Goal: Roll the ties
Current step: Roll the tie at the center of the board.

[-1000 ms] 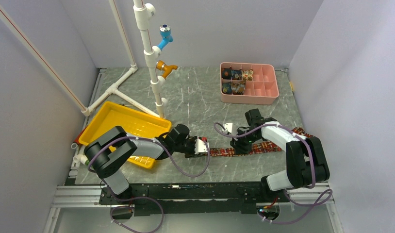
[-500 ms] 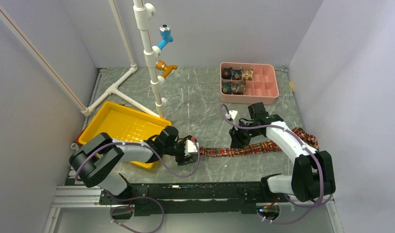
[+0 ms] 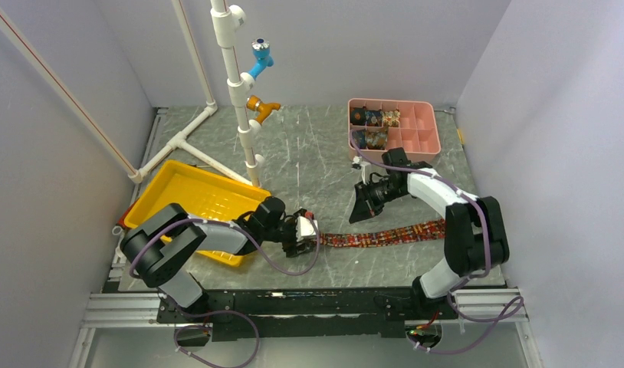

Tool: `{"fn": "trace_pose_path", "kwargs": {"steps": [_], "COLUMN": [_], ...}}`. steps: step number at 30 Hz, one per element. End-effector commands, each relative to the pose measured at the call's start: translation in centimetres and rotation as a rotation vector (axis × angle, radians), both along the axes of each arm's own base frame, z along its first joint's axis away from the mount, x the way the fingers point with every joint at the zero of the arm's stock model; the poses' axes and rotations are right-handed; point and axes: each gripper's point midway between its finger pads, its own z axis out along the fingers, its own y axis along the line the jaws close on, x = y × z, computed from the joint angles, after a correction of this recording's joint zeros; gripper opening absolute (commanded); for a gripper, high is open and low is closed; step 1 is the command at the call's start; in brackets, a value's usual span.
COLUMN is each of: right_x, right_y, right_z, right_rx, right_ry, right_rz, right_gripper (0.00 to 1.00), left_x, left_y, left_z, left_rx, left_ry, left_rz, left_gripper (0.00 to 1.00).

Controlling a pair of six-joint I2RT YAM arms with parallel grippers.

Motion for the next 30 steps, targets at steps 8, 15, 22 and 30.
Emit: {"fn": "trace_pose_path", "kwargs": {"steps": [8,15,22,30], "right_x": [-2.3,-2.3,-0.5,-0.7], "right_y": [1.4,3.5,4.1,4.0], "right_z": [-1.1,-2.2,-4.6,-7.3], "right_rx": [0.027,0.015,-0.033,-0.081], "right_ry": [0.253,0.282,0.262,0.294], "right_rz": [-0.004,0.039,-0.025,-0.035], "right_gripper": [0.03,0.02,0.02,0.03], "left_x": [0.2,1.3,0.7,1.1], "left_y": [-0.3,2.5,2.5,0.3], "left_z": [1.0,0.8,1.2,3.8], "left_rx": [-0.039,-0.014,-0.016,-0.063], "left_ry": [0.036,0.113,0.091,0.017], "left_rz": [0.018,0.133,0.074,-0.021], "left_gripper": [0.35,0.22,0.25,0.31]}}
